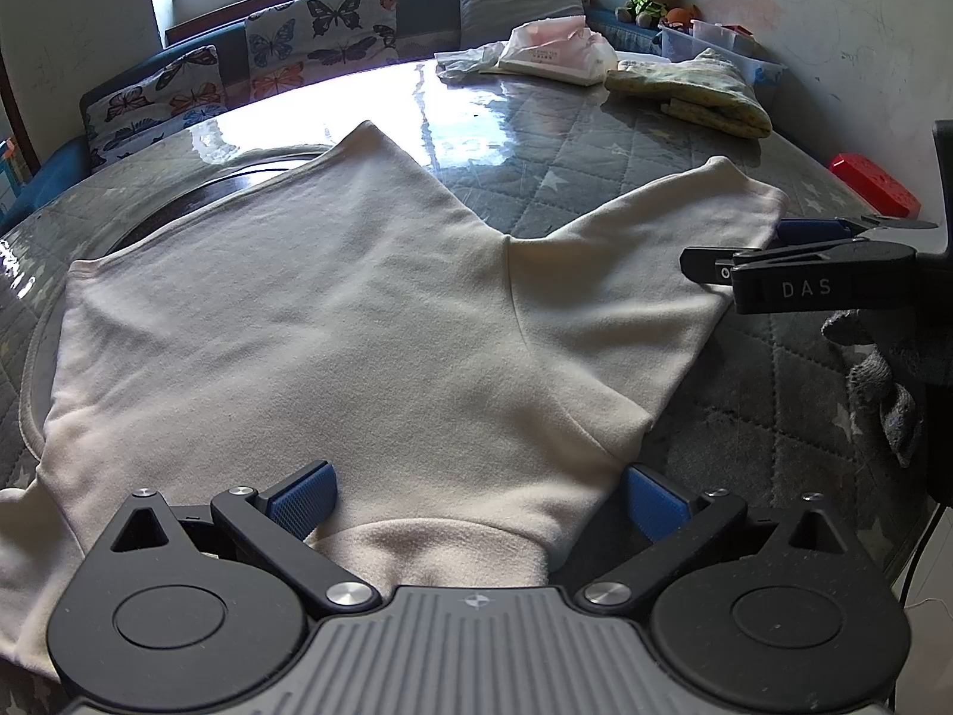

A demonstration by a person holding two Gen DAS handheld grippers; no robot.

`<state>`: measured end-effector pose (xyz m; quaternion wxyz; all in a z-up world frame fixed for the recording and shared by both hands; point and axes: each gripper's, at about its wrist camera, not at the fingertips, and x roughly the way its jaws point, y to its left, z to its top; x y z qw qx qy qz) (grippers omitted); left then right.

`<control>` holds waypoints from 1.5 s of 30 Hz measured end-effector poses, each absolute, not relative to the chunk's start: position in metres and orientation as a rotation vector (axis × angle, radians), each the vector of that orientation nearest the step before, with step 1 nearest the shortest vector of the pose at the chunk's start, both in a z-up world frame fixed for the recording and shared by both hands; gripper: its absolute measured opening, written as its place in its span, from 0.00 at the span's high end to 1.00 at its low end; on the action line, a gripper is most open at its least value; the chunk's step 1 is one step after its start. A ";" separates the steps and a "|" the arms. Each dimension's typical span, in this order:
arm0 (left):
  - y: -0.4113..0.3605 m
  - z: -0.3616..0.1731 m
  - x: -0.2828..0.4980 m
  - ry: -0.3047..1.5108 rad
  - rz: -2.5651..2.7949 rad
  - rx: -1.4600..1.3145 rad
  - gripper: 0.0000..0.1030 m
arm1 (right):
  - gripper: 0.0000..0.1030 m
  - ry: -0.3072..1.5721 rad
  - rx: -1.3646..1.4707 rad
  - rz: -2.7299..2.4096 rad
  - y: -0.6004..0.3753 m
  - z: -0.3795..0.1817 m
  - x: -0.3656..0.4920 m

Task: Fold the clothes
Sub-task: 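Grasp the cream sweatshirt sleeve cuff with the right gripper, then lift the sleeve with the right gripper and fold it across the sweatshirt body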

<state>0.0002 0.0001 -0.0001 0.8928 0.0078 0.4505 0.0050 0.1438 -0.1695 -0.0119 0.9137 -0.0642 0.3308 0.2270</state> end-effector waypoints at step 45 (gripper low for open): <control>0.017 0.034 0.021 0.841 -0.022 -0.015 0.01 | 0.95 0.635 0.107 0.273 -0.226 0.023 0.179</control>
